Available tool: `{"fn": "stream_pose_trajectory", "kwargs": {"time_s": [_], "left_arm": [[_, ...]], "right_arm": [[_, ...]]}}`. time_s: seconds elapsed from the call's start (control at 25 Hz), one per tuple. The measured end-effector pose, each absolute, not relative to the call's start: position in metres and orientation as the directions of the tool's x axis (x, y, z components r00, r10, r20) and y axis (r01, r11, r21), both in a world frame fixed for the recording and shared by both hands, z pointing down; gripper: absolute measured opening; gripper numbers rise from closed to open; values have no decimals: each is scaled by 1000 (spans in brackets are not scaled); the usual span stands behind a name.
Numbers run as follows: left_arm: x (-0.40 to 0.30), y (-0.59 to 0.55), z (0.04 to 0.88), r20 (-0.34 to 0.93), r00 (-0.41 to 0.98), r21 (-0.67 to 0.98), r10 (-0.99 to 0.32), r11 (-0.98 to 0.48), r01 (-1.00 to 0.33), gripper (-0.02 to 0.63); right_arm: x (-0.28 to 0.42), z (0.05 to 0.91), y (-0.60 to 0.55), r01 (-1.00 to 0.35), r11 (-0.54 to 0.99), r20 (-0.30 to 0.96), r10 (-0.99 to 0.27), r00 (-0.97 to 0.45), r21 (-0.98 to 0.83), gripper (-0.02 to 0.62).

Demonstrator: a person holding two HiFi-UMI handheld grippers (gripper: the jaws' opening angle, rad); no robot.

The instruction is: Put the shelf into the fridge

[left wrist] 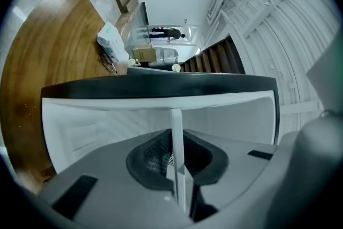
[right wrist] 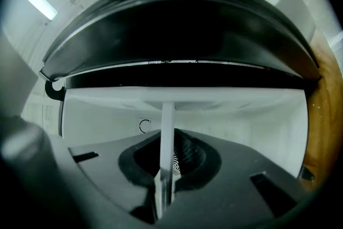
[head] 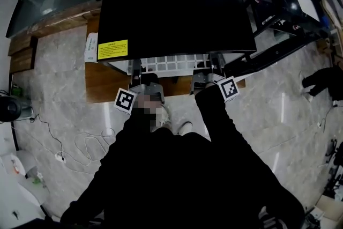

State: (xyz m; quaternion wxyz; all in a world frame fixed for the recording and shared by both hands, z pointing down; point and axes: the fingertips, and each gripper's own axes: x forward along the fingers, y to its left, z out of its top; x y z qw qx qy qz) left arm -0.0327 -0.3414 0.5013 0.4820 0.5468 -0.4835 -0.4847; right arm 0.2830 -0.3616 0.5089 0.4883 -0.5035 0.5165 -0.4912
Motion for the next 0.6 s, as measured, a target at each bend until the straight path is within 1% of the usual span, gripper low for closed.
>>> {"fn": "stream_pose_trajectory", "kwargs": {"time_s": [0.6], "left_arm": [[-36,-397,504,-67,20,996,-998,-68,-57,35]], "right_arm": [[279,508,-417,-23,31,-33,-998,54,-999,29]]}}
